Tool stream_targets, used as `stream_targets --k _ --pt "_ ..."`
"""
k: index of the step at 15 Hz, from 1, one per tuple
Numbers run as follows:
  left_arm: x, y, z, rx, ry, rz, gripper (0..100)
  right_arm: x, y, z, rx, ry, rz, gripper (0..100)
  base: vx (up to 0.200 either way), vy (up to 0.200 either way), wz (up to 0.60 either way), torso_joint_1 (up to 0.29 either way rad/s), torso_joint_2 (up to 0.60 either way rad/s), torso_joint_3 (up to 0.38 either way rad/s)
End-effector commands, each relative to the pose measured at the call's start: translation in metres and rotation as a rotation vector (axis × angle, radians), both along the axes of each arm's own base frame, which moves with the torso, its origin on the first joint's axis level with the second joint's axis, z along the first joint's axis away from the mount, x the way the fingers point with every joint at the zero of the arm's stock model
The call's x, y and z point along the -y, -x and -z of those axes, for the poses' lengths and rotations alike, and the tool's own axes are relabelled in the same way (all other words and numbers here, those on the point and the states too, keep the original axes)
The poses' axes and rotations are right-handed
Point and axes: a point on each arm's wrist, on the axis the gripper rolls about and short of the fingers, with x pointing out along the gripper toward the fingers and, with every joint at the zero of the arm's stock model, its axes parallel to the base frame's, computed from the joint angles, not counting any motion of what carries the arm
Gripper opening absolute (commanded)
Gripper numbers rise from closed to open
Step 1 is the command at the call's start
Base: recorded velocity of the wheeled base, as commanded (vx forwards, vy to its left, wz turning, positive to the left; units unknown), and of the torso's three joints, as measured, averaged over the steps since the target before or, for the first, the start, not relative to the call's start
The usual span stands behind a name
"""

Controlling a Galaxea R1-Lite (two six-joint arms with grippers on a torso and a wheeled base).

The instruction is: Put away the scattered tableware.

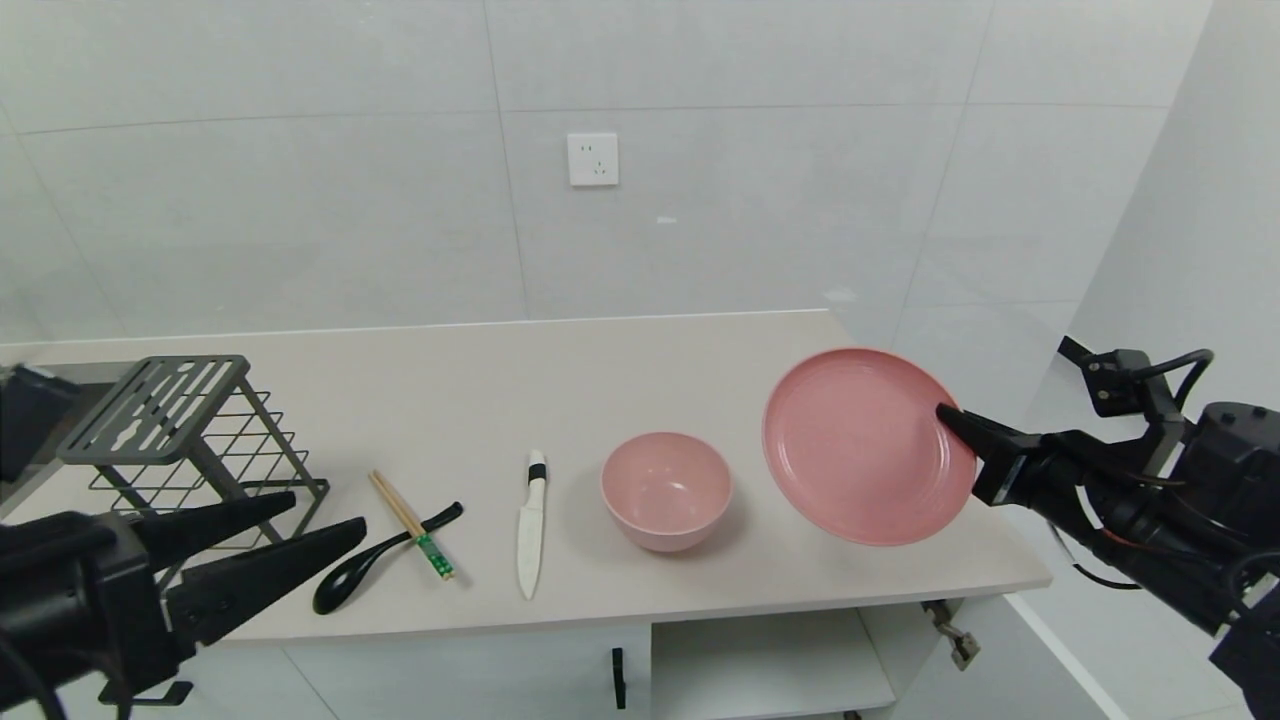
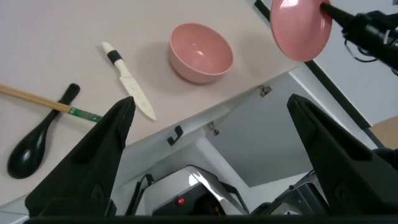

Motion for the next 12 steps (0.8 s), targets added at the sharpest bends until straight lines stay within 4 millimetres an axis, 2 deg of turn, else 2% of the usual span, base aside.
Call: stream_targets --k 1,5,7,8,12 --pt "0.01 -0.036 0.011 -0.117 -0.028 0.014 100 -0.002 -0.01 0.002 0.01 0.001 0.002 0 0.0 0.0 0.0 0.0 0.0 0.0" --pt "0.027 -0.073 0.027 -0.182 -0.05 0.045 100 -0.001 -0.012 0.0 0.02 -0.003 0.004 0 0.0 0.0 0.0 0.0 0.0 0.0" --pt "0.035 -0.087 0.029 -0.184 -0.055 0.057 100 0.0 -0.013 0.0 0.019 -0.004 0.009 0 0.0 0.0 0.0 0.0 0.0 0.0" --pt "0.046 -0.101 0.032 -0.197 -0.075 0.063 100 0.001 -0.014 0.0 0.017 -0.004 0.014 0 0.0 0.0 0.0 0.0 0.0 0.0" --pt "0.079 -0.132 0.048 -0.243 -0.119 0.111 100 0.001 -0.016 0.0 0.023 -0.005 0.017 0 0.0 0.0 0.0 0.0 0.0 0.0"
